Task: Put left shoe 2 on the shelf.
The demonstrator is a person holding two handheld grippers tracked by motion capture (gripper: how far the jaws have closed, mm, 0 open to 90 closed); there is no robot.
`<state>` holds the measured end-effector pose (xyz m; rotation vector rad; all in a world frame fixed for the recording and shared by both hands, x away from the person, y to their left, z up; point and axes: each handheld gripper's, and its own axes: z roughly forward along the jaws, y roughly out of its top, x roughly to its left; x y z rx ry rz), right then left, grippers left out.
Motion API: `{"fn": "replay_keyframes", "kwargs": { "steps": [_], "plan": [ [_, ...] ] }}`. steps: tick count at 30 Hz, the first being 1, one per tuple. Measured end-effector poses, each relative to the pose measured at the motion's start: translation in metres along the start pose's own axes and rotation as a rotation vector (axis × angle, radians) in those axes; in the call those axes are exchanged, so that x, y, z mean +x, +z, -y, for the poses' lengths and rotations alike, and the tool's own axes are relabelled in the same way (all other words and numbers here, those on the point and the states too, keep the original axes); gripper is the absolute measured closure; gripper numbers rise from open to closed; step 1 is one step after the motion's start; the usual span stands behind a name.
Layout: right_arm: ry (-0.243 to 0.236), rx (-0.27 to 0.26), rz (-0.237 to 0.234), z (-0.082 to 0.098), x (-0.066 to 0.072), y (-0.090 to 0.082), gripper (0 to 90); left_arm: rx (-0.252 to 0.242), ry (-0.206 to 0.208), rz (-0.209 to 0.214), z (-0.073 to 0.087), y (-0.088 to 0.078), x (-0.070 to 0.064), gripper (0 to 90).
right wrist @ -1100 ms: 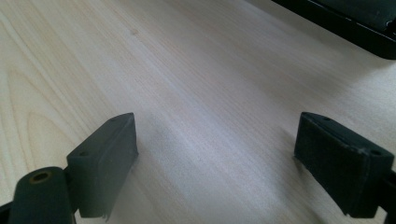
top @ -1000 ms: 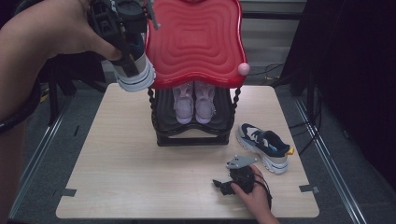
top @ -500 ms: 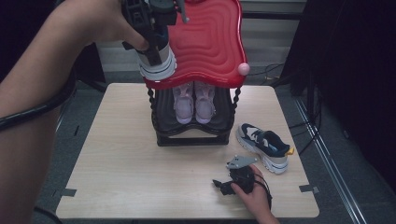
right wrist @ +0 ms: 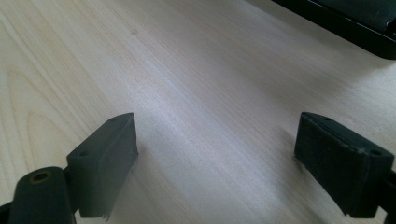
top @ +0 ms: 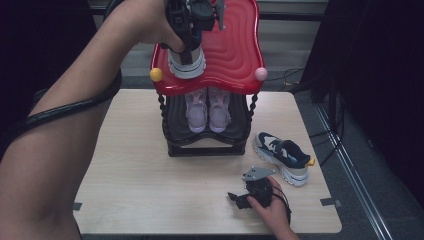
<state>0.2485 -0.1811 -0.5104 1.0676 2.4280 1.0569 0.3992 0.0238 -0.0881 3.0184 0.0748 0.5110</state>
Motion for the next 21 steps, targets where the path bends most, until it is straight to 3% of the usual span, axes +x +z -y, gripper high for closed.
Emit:
{"fn": "replay_keyframes", "kwargs": {
  "steps": [7,11,21],
  "plan": [
    [0.0,0.0,0.0,0.0,0.0,0.0,12.7,0.021,0.029,-0.041,-0.014,0.011,0.01,72.3],
    [0.0,0.0,0.0,0.0,0.0,0.0,12.8,0.032,0.047,-0.034,-0.021,0.017,0.012,72.3],
    [0.0,0.0,0.0,0.0,0.0,0.0,12.7,0.034,0.041,-0.05,-0.021,0.025,0.019,71.5]
  ]
}}
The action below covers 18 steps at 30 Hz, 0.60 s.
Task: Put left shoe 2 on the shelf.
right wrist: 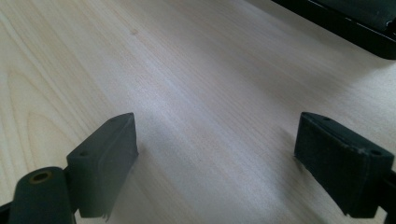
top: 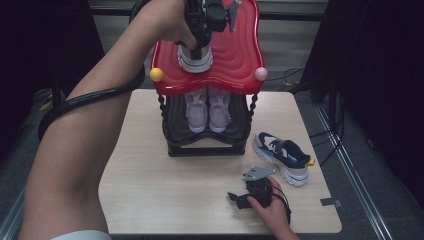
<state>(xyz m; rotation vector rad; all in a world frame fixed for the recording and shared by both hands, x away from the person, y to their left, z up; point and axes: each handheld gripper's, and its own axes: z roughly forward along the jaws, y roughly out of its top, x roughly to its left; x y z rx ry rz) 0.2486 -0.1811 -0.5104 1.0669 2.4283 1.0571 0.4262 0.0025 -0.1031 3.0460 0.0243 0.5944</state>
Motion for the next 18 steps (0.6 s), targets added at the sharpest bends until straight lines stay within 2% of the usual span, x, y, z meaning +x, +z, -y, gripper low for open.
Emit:
{"fn": "replay_keyframes", "kwargs": {
  "steps": [5,18],
  "plan": [
    [0.0,0.0,0.0,0.0,0.0,0.0,12.7,-0.008,-0.003,-0.012,0.002,0.0003,0.0008,71.4],
    [0.0,0.0,0.0,0.0,0.0,0.0,12.7,-0.013,-0.018,-0.009,0.0049,0.0046,-0.0012,70.7]
  ]
}}
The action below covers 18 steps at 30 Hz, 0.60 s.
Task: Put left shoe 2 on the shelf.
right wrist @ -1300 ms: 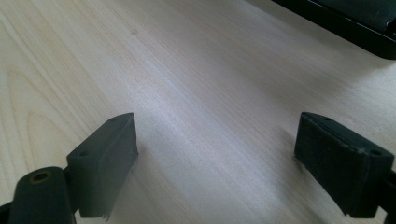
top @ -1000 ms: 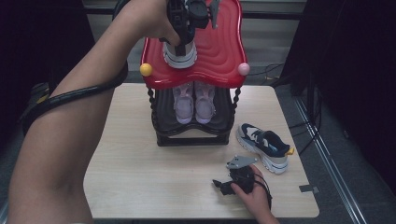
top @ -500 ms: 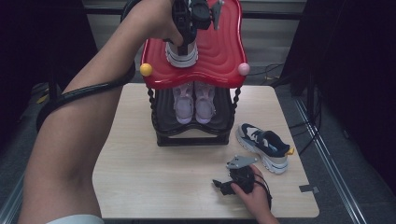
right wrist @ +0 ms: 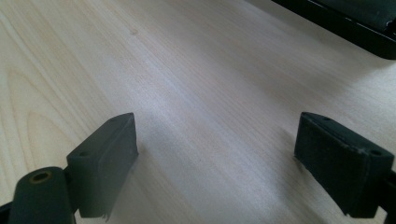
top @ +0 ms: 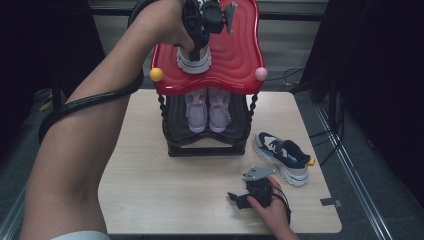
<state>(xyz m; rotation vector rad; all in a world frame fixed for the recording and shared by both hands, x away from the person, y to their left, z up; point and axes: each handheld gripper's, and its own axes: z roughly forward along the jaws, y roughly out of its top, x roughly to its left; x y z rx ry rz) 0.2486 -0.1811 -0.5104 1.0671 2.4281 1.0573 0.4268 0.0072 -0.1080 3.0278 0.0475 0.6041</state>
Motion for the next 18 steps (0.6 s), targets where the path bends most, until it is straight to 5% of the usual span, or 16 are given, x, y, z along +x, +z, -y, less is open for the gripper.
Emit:
{"fn": "replay_keyframes", "kwargs": {
  "steps": [18],
  "plan": [
    [0.0,0.0,0.0,0.0,0.0,0.0,12.7,-0.01,-0.027,0.008,0.0022,0.0016,-0.0007,70.6]
  ]
}}
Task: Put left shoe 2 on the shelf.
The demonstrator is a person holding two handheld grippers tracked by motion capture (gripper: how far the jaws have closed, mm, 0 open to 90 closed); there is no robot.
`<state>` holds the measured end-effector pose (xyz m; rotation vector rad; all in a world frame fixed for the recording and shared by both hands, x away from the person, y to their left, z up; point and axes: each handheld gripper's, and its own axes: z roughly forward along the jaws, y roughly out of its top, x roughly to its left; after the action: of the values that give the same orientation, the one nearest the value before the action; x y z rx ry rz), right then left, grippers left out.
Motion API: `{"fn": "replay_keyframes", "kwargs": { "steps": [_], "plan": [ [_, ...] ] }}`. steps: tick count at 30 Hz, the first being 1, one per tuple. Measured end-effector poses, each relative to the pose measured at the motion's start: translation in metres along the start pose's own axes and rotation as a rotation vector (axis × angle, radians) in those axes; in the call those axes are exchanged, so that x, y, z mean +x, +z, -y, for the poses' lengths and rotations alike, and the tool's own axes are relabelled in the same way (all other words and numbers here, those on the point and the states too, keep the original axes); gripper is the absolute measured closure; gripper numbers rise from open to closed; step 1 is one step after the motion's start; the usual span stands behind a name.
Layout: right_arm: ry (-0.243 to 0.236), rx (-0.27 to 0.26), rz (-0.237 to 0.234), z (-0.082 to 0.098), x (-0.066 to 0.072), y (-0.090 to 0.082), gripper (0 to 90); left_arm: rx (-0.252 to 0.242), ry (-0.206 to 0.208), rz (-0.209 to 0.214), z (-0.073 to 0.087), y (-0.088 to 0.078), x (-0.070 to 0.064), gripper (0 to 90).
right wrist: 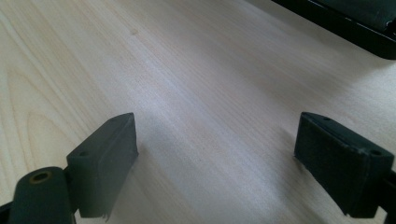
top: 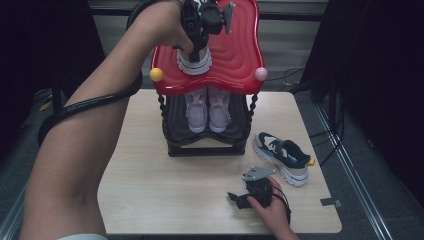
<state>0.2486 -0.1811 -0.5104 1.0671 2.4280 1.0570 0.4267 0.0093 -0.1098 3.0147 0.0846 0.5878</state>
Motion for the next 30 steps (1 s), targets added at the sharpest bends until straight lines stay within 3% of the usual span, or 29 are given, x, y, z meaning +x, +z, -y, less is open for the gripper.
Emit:
{"fn": "replay_keyframes", "kwargs": {
  "steps": [3,15,17,22,27,30],
  "plan": [
    [0.0,0.0,0.0,0.0,0.0,0.0,12.7,0.005,-0.001,0.005,-0.0011,-0.0009,0.0013,69.7],
    [0.0,0.0,0.0,0.0,0.0,0.0,12.7,0.0,-0.101,0.015,-0.0023,-0.0024,0.0073,61.3],
    [0.0,0.0,0.0,0.0,0.0,0.0,12.7,-0.004,-0.133,0.023,-0.0029,-0.0028,0.007,57.8],
    [0.0,0.0,0.0,0.0,0.0,0.0,12.7,-0.045,-0.157,0.036,-0.0059,-0.0067,0.0065,52.5],
    [0.0,0.0,0.0,0.0,0.0,0.0,12.7,-0.062,-0.159,0.034,-0.0087,-0.0065,0.0059,55.1],
    [0.0,0.0,0.0,0.0,0.0,0.0,12.7,-0.055,-0.12,0.034,-0.0101,-0.0066,0.0038,61.1]
  ]
}}
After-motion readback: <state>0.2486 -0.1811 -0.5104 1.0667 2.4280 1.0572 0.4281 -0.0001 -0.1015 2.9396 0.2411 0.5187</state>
